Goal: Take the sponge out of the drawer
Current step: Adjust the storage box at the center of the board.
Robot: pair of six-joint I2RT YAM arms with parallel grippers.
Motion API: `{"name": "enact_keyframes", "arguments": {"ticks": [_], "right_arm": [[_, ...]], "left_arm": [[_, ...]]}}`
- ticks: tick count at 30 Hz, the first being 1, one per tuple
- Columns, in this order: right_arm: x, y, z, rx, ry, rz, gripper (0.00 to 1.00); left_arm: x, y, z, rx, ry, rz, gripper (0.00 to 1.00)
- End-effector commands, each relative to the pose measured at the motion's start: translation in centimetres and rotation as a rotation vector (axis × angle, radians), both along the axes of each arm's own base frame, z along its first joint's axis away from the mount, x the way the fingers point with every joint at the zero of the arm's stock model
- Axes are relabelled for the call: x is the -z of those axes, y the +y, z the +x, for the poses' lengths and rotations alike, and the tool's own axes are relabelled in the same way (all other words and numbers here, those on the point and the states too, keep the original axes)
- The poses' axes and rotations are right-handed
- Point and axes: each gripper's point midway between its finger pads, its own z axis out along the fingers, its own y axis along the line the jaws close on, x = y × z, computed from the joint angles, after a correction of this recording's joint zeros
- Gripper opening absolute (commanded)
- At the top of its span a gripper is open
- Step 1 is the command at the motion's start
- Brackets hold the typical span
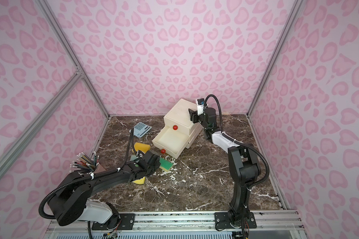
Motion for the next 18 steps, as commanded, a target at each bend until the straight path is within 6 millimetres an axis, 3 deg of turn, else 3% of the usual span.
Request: {"name": "enact_keyframes", "arguments": {"ticks": [1,9,13,18], "right_arm": [[8.2,-1.0,-1.5,0.024,0.285,-0.063,0.67],[8.2,-1.3,-1.4,0.030,0.286,-0.062,0.67],[8.2,-1.2,-1.4,0.027,0.287,-0.061,0.67],[8.2,-1.6,-1.5,0.038,0.286,-0.067,0.67]], "left_arm": [[-0.4,0.3,-0.2,0.007,0.004,0.016,0.34],[-2.1,0.4,-0.5,0.106,0.004,0.085,0.40],[-3.9,-1.8,1.5,0.336,-0.053,0.178,0.41],[-3.4,-2.6,2.3,0.584,-0.017,0.296,0.37]]}}
